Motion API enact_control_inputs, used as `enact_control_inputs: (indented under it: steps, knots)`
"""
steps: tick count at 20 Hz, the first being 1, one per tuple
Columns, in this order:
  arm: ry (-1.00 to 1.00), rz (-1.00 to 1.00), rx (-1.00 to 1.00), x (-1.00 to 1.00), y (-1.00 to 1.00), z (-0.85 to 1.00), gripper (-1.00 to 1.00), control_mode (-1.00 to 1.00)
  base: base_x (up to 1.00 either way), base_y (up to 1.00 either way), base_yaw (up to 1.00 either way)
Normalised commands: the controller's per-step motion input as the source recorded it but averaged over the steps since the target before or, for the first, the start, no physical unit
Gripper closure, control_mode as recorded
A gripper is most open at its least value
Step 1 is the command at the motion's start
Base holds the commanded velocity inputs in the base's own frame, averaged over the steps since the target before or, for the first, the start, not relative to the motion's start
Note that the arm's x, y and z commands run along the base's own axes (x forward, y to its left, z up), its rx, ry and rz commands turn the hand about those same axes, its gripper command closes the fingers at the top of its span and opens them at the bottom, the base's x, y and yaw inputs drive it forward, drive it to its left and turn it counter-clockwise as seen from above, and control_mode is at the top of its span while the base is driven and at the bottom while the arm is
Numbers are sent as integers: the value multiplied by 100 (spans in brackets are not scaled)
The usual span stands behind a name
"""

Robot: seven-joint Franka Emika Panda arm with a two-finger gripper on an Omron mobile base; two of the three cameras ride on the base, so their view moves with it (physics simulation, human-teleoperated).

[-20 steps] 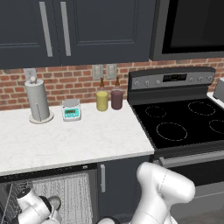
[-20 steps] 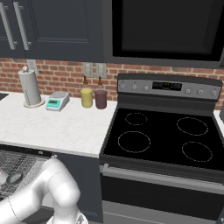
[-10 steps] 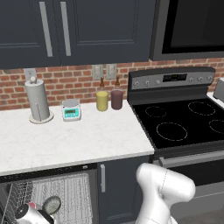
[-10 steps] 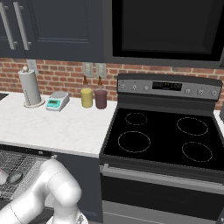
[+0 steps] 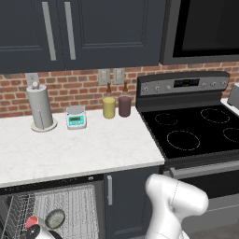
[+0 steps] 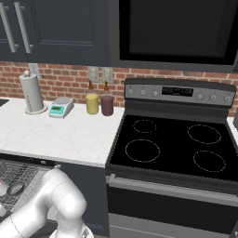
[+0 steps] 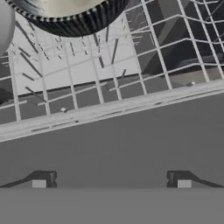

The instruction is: Pick up the cup and bowl from the counter, place them in the dishwasher, and close the dishwasher door.

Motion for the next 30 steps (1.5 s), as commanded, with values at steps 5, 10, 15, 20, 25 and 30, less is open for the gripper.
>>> enact_control_inputs:
  steps: [5, 10, 15, 20, 25, 30]
  knots:
    - [0, 0, 5, 31, 0, -31, -100, -100, 0, 0, 0]
    - [0, 0, 1, 30, 0, -26, -100, -100, 0, 0, 0]
    - [0, -1, 0, 42, 0, -7, -100, -100, 0, 0, 0]
    - [0, -5, 0, 74, 0, 0, -100, -100, 0, 0, 0]
    - [-1, 0, 0, 98, -11, 0, -100, -100, 0, 0, 0]
    - [-11, 0, 0, 100, -33, 0, -100, -100, 0, 0, 0]
